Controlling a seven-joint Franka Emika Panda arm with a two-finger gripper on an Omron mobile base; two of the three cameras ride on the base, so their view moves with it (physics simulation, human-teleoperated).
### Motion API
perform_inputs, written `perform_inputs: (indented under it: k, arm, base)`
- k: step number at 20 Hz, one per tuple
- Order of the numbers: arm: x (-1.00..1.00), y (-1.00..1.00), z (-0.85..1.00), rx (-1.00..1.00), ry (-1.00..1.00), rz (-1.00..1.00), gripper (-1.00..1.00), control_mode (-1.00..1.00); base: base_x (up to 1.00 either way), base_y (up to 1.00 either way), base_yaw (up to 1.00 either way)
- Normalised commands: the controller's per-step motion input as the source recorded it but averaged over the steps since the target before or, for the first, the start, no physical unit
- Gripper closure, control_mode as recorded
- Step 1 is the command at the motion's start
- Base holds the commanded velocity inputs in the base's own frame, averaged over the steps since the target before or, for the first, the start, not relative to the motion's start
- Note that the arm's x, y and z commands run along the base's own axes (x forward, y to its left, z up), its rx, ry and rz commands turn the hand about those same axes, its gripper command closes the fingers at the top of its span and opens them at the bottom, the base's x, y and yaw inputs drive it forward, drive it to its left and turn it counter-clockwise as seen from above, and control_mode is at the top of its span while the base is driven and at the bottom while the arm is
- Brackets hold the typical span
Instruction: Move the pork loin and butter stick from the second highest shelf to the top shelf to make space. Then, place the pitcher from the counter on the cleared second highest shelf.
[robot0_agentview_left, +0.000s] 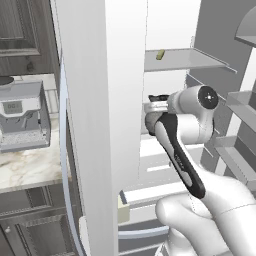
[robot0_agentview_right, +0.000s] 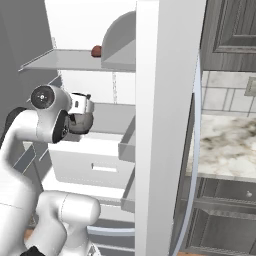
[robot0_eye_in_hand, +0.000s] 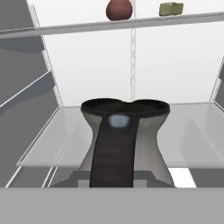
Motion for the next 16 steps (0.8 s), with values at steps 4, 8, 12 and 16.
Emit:
perform_inputs:
  k: [4, 8, 12, 16]
  arm:
    - [0.43, -0.08, -0.17, -0.01, 0.00, 0.00, 1.00, -1.00]
    - [0.41, -0.06, -0.31, -0.03, 0.00, 0.00, 1.00, -1.00]
    - [0.43, -0.04, -0.28, -0.02, 0.00, 0.00, 1.00, -1.00]
    - [0.42, -0.07, -0.09, 0.00, -0.01, 0.00, 1.00, -1.00]
  base:
    - [0.00, 0.00, 0.00]
    - [0.00, 0.00, 0.00]
    - [0.00, 0.00, 0.00]
    - [0.00, 0.00, 0.00]
